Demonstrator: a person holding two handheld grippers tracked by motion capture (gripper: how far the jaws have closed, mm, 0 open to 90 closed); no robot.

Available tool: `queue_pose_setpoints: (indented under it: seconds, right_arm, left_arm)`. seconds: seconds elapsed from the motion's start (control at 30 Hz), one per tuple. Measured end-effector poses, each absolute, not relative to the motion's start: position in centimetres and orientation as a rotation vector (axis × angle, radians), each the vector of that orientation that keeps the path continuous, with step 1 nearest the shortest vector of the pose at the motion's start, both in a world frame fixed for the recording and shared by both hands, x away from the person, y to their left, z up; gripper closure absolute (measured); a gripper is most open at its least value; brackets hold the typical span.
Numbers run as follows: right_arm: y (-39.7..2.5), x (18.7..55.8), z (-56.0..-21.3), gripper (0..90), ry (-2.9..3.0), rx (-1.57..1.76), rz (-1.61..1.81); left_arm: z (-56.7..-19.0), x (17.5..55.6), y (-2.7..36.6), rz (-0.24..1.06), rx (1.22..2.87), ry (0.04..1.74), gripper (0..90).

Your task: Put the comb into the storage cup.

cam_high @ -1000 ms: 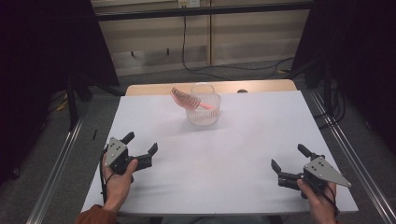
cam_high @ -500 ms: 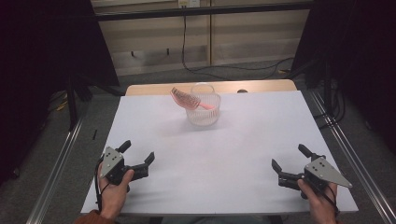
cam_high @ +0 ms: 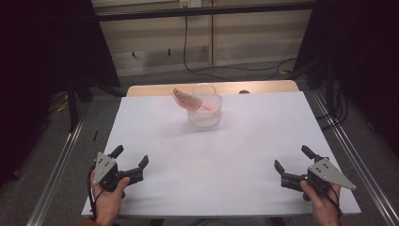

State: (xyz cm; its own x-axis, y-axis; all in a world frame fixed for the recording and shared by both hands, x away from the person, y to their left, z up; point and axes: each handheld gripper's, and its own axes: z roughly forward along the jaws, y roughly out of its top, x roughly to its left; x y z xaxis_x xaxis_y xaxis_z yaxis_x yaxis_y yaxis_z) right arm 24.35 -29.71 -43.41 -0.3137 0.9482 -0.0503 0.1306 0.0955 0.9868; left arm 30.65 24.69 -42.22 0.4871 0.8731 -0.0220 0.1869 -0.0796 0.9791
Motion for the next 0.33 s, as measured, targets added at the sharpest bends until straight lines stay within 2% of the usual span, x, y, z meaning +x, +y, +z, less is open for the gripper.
queue_pose_setpoints:
  seconds: [0.2,0.33]
  right_arm:
    - [-29.91,24.57,-43.6,0.0,1.583,1.107,1.302]
    - [-29.75,24.62,-43.56,0.0,1.591,1.099,1.301]
  left_arm:
    - [-41.95,31.16,24.99,0.764,1.54,0.949,2.1]
    - [-42.14,31.4,25.19,0.726,1.542,0.959,2.1]
